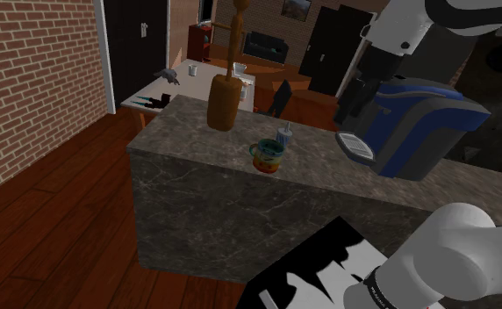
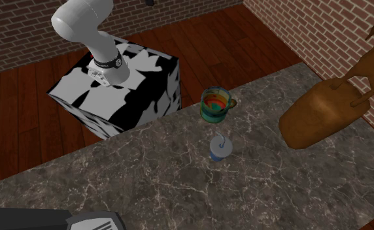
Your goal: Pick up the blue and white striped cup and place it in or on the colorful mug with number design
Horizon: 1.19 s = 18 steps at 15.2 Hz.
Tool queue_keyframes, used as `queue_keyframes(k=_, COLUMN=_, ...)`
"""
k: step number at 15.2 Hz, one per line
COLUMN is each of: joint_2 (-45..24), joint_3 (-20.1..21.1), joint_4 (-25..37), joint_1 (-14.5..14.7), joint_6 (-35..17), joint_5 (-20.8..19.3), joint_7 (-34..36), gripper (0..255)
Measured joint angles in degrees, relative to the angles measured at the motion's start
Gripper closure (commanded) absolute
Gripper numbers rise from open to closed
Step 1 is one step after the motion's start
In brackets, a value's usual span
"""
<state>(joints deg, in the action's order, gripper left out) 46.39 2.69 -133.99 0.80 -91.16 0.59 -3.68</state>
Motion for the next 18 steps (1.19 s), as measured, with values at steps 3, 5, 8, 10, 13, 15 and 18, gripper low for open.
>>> queue_keyframes(k=3, joint_2=-1.95, joint_3=-0.86, joint_4=0.07, joint_1=-0.38, joint_6=-1.75, joint_5=-0.56, joint_7=-0.88, gripper=0)
queue_keyframes(k=5, joint_2=-5.06, joint_3=-1.76, joint_4=0.41, joint_1=-0.81, joint_6=-4.31, joint_5=-1.11, joint_7=-1.8, gripper=0)
queue_keyframes(k=8, joint_2=-10.04, joint_3=-3.63, joint_4=1.14, joint_1=-1.6, joint_6=-8.29, joint_5=-2.09, joint_7=-3.74, gripper=0)
queue_keyframes(k=10, joint_2=-13.71, joint_3=-5.02, joint_4=2.52, joint_1=-2.16, joint_6=-10.4, joint_5=-2.69, joint_7=-5.22, gripper=0)
queue_keyframes(k=13, joint_2=-19.6, joint_3=-6.51, joint_4=4.44, joint_1=-2.67, joint_6=-14.1, joint_5=-3.06, joint_7=-6.78, gripper=0)
queue_keyframes(k=15, joint_2=-23.46, joint_3=-7.64, joint_4=5.86, joint_1=-3.07, joint_6=-16.38, joint_5=-3.2, joint_7=-8.08, gripper=0)
queue_keyframes(k=18, joint_2=-29.91, joint_3=-8.98, joint_4=8.92, joint_1=-3.45, joint_6=-19.5, joint_5=-2.98, joint_7=-9.69, gripper=0)
